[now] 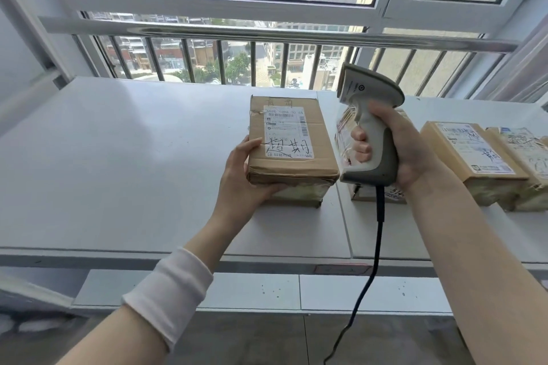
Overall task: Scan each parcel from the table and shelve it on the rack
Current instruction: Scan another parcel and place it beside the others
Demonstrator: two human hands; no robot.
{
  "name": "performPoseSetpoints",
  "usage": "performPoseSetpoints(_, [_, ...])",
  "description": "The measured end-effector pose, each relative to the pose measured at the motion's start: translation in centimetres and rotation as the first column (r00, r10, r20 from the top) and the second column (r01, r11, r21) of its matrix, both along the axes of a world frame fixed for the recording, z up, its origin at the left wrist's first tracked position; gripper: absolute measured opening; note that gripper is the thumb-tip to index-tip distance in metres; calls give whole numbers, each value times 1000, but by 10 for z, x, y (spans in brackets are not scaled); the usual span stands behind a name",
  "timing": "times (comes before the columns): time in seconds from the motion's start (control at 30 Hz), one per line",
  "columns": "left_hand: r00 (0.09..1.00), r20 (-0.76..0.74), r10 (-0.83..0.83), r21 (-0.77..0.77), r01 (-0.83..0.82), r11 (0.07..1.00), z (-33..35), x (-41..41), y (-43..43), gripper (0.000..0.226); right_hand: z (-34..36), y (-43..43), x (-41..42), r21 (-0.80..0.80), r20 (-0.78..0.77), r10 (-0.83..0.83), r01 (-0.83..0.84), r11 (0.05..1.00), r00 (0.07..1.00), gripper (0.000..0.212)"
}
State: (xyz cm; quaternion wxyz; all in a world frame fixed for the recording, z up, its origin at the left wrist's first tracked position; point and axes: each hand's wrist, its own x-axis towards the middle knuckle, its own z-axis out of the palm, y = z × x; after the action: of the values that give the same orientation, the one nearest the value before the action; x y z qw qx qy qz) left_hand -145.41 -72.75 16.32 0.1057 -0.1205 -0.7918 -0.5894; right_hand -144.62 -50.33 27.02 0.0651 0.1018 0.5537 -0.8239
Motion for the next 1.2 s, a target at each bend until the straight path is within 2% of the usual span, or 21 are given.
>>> performPoseSetpoints(0.53, [1000,5,-20,30,20,999,0,-13,6,82,-1,8,-13,0,13,-5,5,1000,1000,26])
performPoseSetpoints(0.6, [999,14,-50,45,49,998,-2,-13,5,86,-1,6,-10,-5,7,-10,10,1000,1000,25])
performPoseSetpoints(0.7, [991,54,-125,90,120,989,-2,-8,1,103,0,5,2,-18,3,-17,17,1000,1000,26])
performPoseSetpoints(0.77, [997,40,-73,93,69,993,1,2,-1,109,0,5,12,-36,16,-23,24,999,1000,29])
performPoseSetpoints(0.83, [995,-82,58,129,-47,990,5,16,-2,94,-1,7,25,-38,37,-57,58,998,998,31])
performPoseSetpoints(0.9, [956,-250,154,216,-100,971,14,35,5,61,-7,12,41,-43,43,-111,112,993,993,30])
performPoseSetpoints(0.97, [921,-361,146,280,-42,959,22,54,22,32,-14,20,62,-56,66,-146,149,987,987,30])
performPoseSetpoints(1.0, [917,-382,114,307,10,952,27,64,35,25,-17,26,75,-56,75,-154,159,986,985,30])
performPoseSetpoints(1.1, [947,-314,-71,325,177,929,38,91,81,23,-24,49,122,-47,102,-203,208,977,974,33])
performPoseSetpoints(1.2, [959,-109,-263,224,281,933,35,119,137,8,-24,81,178,-57,113,-282,290,955,953,38])
